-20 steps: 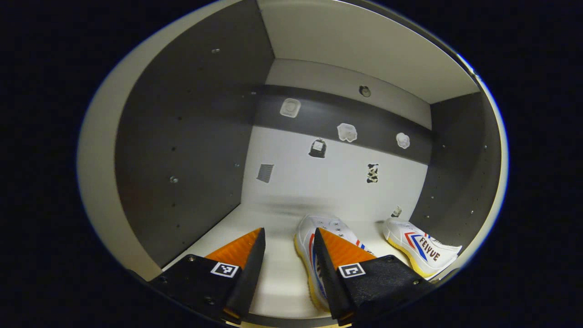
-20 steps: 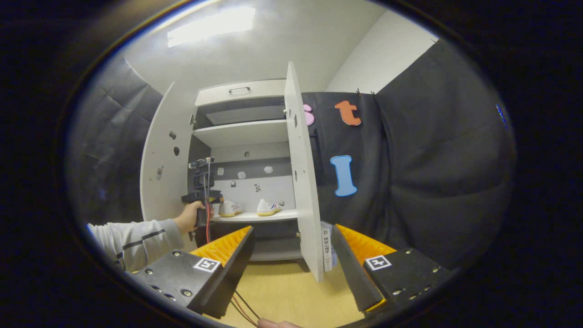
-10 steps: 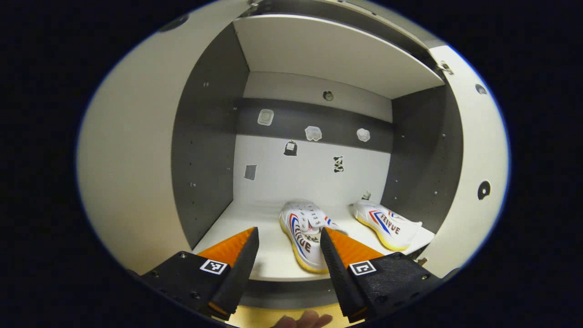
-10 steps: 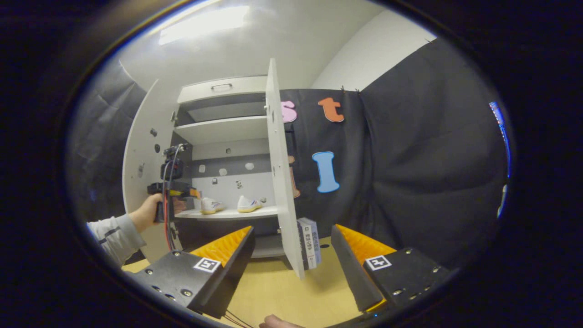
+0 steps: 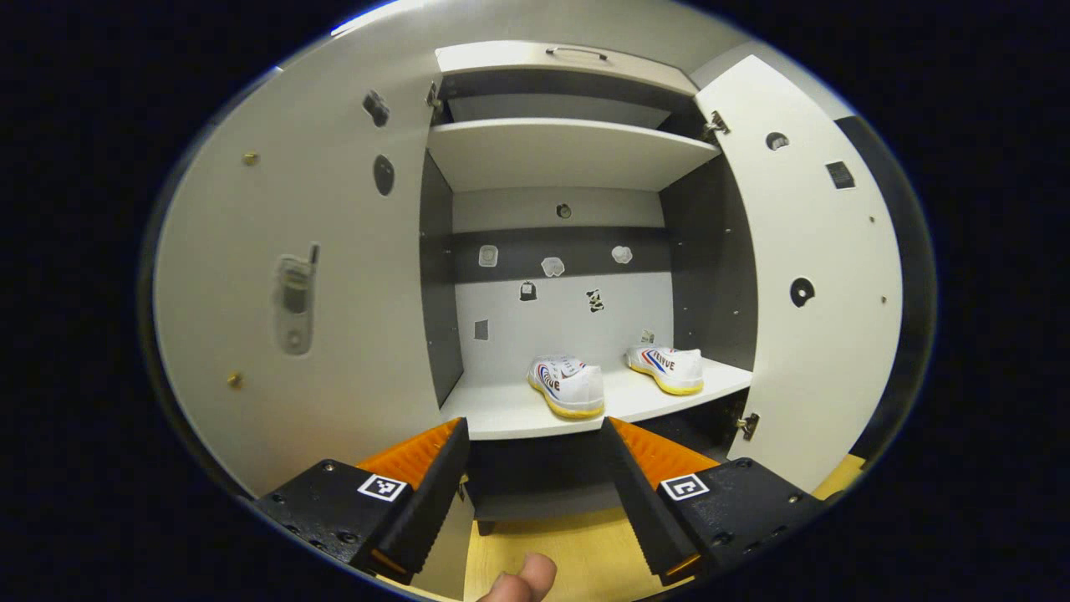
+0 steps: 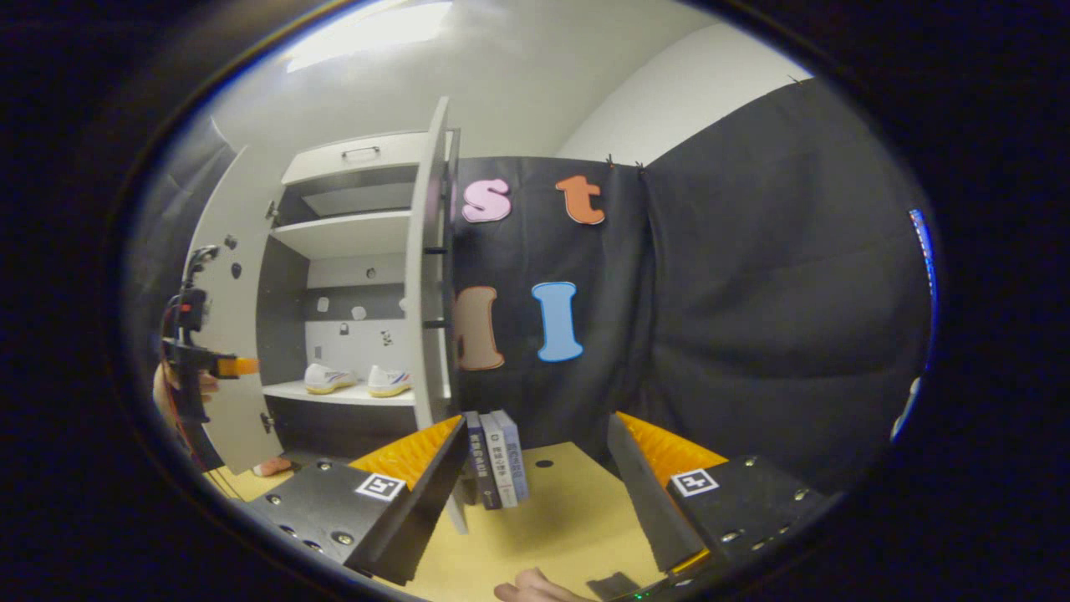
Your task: Grab one shoe with the right hand and put it into the shoe cabinet, grab the other shoe with the left hand and put it into the shoe cabinet; then close the right door with the right hand and the left door with the left hand.
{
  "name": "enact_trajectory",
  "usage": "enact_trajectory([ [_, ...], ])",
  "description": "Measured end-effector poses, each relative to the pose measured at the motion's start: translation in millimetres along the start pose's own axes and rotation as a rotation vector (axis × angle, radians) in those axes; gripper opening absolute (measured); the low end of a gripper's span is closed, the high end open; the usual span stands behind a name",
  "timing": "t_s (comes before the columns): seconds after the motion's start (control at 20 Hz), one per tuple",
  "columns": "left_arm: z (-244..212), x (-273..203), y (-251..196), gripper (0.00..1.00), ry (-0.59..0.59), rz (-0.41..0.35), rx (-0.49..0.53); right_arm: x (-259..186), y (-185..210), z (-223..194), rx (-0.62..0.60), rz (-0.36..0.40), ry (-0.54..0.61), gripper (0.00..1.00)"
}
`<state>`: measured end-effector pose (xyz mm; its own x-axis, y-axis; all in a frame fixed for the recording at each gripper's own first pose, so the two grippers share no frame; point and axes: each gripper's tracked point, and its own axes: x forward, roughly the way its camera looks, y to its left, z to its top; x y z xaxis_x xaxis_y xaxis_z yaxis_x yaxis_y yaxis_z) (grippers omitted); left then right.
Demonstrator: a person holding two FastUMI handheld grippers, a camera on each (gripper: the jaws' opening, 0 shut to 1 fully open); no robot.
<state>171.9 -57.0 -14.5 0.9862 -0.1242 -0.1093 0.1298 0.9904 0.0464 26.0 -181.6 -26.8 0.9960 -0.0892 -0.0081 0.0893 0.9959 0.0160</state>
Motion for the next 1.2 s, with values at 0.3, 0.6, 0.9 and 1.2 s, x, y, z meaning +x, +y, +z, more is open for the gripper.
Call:
enact_trajectory([
  [0.3,-8,-86,-1,0.96,-0.046,-0.080,-0.045,90,-58,26,-0.066,-0.020,0.087,1.00],
  [0.6,-27,-145,13,0.96,-0.041,-0.084,-0.065,158,-74,33,-0.074,0.080,0.132,1.00],
  [0.9,-30,-171,35,0.96,-0.084,-0.093,-0.049,205,-45,52,-0.022,0.118,0.142,0.99],
  [1.2,-34,-187,51,0.96,-0.091,-0.153,-0.066,217,40,66,-0.019,0.223,0.116,1.00],
])
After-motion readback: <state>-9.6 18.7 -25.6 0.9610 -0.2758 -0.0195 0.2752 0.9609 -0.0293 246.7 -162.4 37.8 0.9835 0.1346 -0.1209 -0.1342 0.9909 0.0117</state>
